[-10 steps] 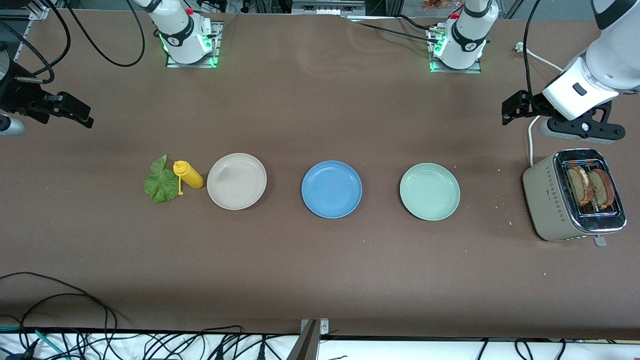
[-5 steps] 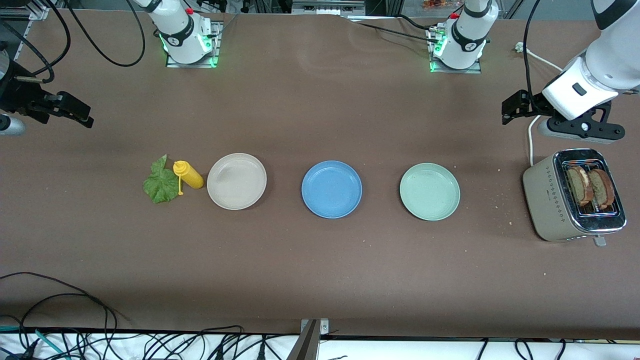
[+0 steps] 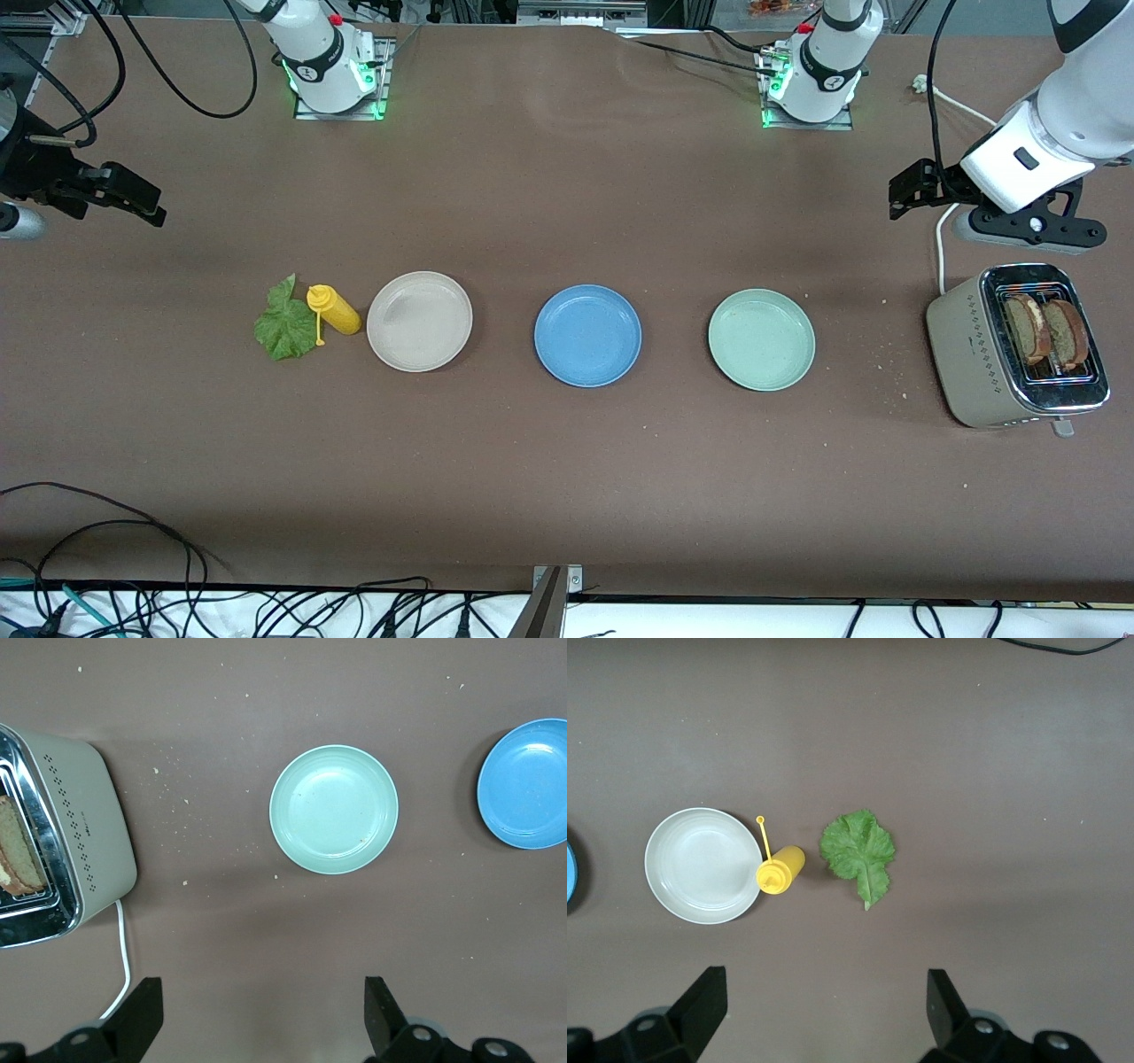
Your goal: Make sandwich in blue plate with both arms
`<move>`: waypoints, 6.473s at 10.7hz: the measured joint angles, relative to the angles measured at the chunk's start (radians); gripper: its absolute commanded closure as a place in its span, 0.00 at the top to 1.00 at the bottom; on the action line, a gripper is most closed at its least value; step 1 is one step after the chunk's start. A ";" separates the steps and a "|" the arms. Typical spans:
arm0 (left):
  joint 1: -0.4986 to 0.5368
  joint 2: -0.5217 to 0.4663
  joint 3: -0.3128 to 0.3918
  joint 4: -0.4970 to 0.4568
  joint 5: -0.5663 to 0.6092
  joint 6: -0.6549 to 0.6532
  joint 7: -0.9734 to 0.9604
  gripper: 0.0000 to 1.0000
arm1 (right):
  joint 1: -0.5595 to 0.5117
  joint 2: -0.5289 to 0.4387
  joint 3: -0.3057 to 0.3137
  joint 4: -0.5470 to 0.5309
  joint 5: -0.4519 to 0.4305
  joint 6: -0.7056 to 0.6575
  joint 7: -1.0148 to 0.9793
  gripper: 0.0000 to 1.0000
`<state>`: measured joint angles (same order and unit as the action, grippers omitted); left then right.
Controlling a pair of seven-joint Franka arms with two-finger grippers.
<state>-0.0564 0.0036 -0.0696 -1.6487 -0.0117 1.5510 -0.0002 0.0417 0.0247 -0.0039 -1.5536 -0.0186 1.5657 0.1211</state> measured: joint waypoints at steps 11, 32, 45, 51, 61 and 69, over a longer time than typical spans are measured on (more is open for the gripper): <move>0.015 0.167 0.007 0.044 0.150 0.006 0.004 1.00 | 0.000 0.000 0.001 0.000 0.000 -0.001 0.000 1.00; 0.103 0.125 0.003 0.209 0.009 -0.099 0.028 1.00 | 0.001 0.000 0.004 0.001 0.000 -0.001 0.000 1.00; 0.102 0.125 0.003 0.209 0.009 -0.099 0.028 1.00 | 0.001 0.000 0.004 0.001 0.001 -0.001 0.000 1.00; 0.102 0.125 0.002 0.209 0.009 -0.099 0.028 1.00 | 0.001 0.000 0.004 0.001 0.001 -0.001 0.000 1.00; 0.102 0.125 0.002 0.209 0.009 -0.099 0.028 1.00 | 0.001 0.000 0.005 0.001 0.001 -0.001 0.000 1.00; 0.119 0.138 0.029 0.208 0.010 -0.089 0.028 1.00 | 0.008 0.000 0.012 0.001 0.001 -0.001 0.000 1.00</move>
<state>0.0629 0.1418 -0.0405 -1.4406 -0.0021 1.4617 0.0273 0.0498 0.0242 0.0082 -1.5522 -0.0174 1.5645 0.1212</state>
